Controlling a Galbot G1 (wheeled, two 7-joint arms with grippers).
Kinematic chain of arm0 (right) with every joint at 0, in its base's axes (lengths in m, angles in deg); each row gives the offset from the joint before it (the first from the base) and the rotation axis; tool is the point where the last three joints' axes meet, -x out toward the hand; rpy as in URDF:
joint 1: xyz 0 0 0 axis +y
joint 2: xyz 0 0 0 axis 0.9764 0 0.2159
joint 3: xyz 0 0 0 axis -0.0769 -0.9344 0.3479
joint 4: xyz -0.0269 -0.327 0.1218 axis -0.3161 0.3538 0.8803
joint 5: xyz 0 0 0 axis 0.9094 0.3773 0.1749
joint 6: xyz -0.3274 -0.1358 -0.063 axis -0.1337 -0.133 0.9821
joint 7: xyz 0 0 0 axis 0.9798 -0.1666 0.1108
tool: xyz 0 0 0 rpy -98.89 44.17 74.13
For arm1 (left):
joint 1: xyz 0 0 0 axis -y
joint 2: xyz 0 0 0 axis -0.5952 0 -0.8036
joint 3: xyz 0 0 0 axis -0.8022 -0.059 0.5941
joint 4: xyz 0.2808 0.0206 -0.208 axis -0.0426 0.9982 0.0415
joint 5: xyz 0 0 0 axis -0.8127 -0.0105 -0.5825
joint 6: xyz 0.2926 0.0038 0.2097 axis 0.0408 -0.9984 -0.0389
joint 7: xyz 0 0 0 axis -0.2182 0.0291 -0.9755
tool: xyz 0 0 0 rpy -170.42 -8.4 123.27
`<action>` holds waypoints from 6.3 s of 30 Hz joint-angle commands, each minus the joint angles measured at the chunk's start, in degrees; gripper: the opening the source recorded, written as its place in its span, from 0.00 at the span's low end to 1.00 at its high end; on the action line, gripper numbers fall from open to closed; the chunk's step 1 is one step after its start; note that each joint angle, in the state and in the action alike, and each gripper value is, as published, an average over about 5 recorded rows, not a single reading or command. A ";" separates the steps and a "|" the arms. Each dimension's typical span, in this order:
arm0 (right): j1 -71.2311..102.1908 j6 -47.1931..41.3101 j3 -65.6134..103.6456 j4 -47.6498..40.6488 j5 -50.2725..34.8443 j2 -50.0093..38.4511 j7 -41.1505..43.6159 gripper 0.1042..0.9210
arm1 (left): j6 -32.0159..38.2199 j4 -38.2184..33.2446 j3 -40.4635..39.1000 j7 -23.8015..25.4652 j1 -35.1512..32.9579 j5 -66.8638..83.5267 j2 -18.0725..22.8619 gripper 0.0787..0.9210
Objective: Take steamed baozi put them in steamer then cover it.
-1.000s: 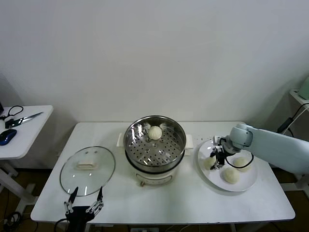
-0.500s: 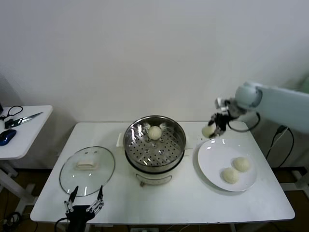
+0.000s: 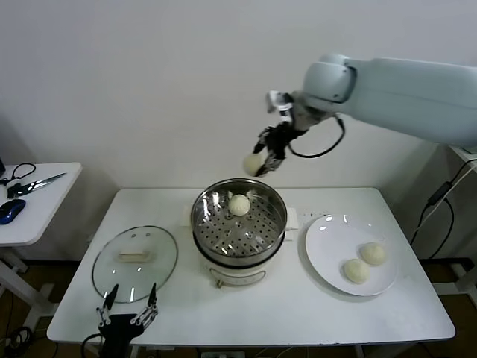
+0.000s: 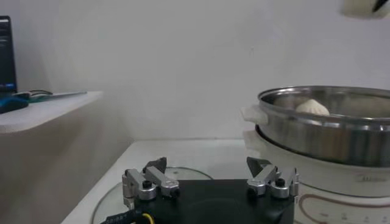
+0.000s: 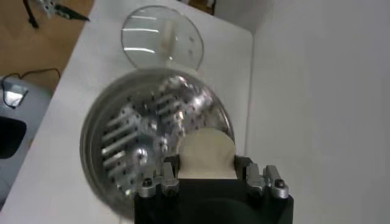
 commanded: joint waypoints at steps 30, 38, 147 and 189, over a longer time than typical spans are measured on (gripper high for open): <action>20.79 -4.90 2.94 -9.37 8.74 12.60 -12.97 0.67 | 0.15 -0.76 0.12 -0.17 -0.16 -0.62 0.54 0.88; 6.57 4.65 -0.41 -5.17 3.45 1.59 -1.07 0.87 | 0.03 -0.77 0.16 -0.17 -0.19 -1.19 0.57 0.88; 18.45 46.10 6.19 12.10 61.71 -2.32 1.18 0.67 | -0.13 -0.76 0.10 -0.63 -0.53 -2.66 2.14 0.88; -1.75 27.30 -16.29 -8.07 28.66 -32.09 16.81 0.88 | 0.21 -0.76 -0.20 -0.38 -0.10 -3.48 1.81 0.88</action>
